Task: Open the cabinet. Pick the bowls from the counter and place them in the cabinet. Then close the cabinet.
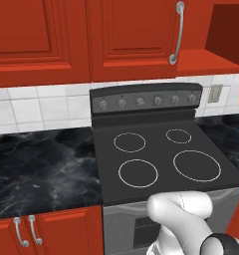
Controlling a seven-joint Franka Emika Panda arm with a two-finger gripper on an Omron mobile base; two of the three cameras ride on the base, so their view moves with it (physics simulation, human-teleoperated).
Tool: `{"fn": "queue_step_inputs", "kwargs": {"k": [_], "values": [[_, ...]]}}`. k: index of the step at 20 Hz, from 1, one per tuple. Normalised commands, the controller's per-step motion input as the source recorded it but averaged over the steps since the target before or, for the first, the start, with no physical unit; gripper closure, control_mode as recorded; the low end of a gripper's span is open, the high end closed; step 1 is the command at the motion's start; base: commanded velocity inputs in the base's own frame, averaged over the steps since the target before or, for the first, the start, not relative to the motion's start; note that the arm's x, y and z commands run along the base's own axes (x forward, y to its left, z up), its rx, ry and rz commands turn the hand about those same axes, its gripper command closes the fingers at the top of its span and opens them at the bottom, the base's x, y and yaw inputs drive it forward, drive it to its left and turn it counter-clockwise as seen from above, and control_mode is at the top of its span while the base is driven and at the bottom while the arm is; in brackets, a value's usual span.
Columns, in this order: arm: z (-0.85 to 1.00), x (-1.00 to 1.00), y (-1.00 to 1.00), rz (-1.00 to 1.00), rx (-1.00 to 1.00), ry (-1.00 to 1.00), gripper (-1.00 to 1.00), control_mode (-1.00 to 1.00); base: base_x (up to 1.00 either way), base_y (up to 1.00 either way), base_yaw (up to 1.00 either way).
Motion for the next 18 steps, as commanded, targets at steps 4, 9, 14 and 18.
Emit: {"fn": "queue_step_inputs", "kwargs": {"k": [4, 9, 14, 18], "values": [[-0.41, -0.54, -0.75, 0.02, 0.15, -0.04, 1.00, -1.00, 0.00, 0.00, 0.00], [-0.56, -0.98, 0.40, 0.12, -0.09, -0.21, 1.00, -1.00, 0.00, 0.00, 0.00], [-0.06, -1.00, 0.43, 0.00, -0.22, -0.49, -1.00, -1.00, 0.00, 0.00, 0.00], [0.38, -0.79, 0.66, -0.02, -0.26, -0.49, -1.00, -1.00, 0.00, 0.00, 0.00]]}}
